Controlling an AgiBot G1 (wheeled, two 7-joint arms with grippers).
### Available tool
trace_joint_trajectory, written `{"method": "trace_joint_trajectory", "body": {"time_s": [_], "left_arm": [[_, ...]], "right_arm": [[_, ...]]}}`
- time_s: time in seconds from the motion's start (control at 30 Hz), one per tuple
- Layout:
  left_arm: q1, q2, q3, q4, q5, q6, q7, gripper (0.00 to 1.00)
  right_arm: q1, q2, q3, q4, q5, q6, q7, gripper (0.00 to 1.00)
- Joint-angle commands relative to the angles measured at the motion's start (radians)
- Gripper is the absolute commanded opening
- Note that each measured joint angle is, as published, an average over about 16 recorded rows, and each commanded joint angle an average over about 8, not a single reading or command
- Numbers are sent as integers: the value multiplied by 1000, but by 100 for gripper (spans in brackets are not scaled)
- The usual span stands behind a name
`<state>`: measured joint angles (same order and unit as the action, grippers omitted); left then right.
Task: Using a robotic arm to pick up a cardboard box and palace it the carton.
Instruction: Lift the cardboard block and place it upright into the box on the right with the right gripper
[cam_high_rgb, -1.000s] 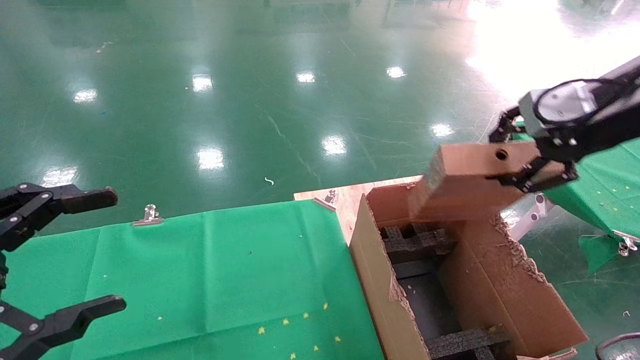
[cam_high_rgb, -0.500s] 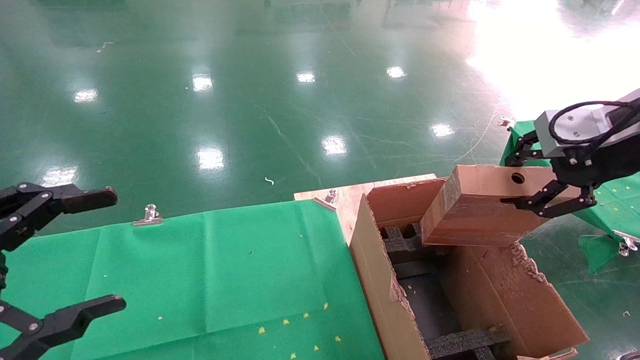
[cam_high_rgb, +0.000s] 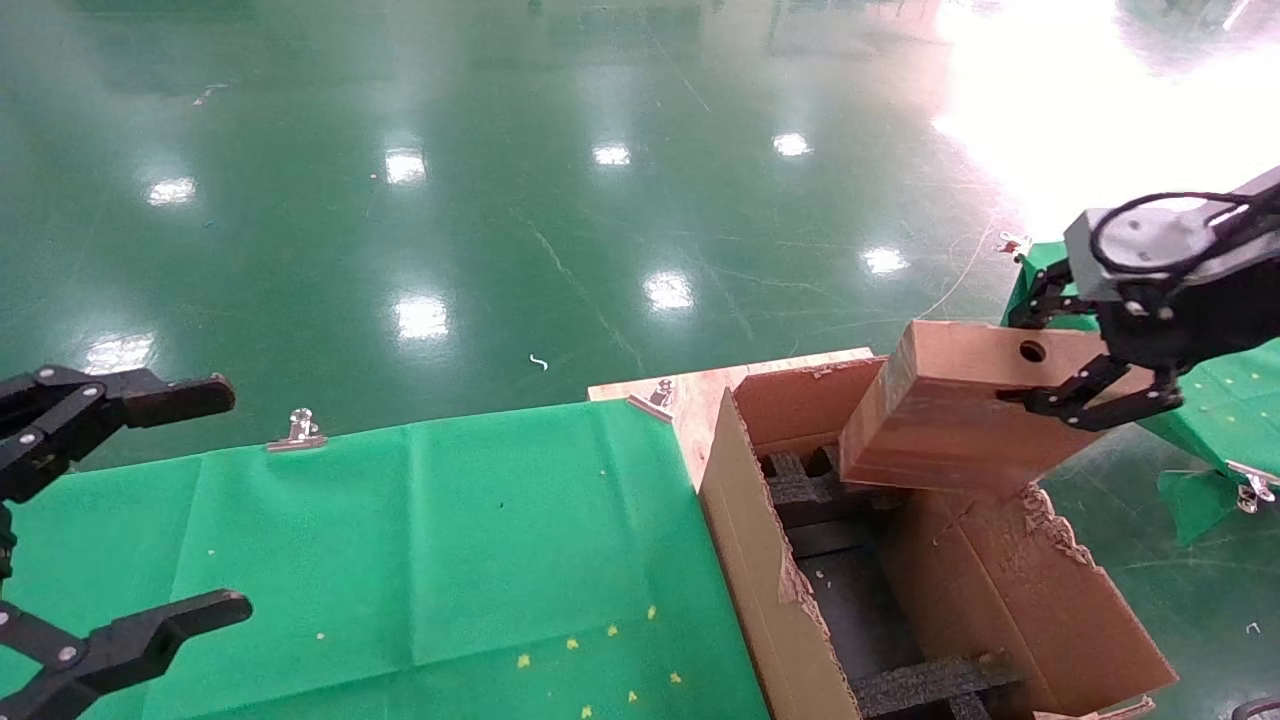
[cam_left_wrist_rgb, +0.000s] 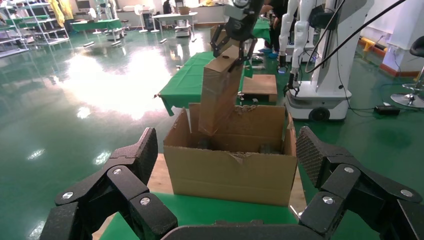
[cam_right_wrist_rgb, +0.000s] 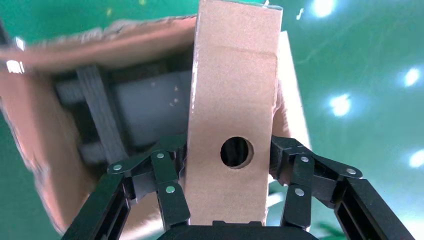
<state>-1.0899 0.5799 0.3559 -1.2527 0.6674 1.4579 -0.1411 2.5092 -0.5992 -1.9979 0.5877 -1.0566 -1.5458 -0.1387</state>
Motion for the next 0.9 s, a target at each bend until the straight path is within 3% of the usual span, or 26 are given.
{"method": "trace_joint_trajectory", "body": {"time_s": [0.03, 0.27, 0.53, 0.9], "left_arm": [[0, 0, 0, 0, 0, 0, 0, 100], [0, 0, 0, 0, 0, 0, 0, 100], [0, 0, 0, 0, 0, 0, 0, 100], [0, 0, 0, 0, 0, 0, 0, 100]], "right_arm": [[-17, 3, -4, -2, 15, 9, 35, 0], [-37, 40, -41, 77, -24, 121, 294, 0], [-14, 132, -83, 274, -86, 244, 675, 0], [46, 244, -160, 565, -295, 365, 1221, 0]]}}
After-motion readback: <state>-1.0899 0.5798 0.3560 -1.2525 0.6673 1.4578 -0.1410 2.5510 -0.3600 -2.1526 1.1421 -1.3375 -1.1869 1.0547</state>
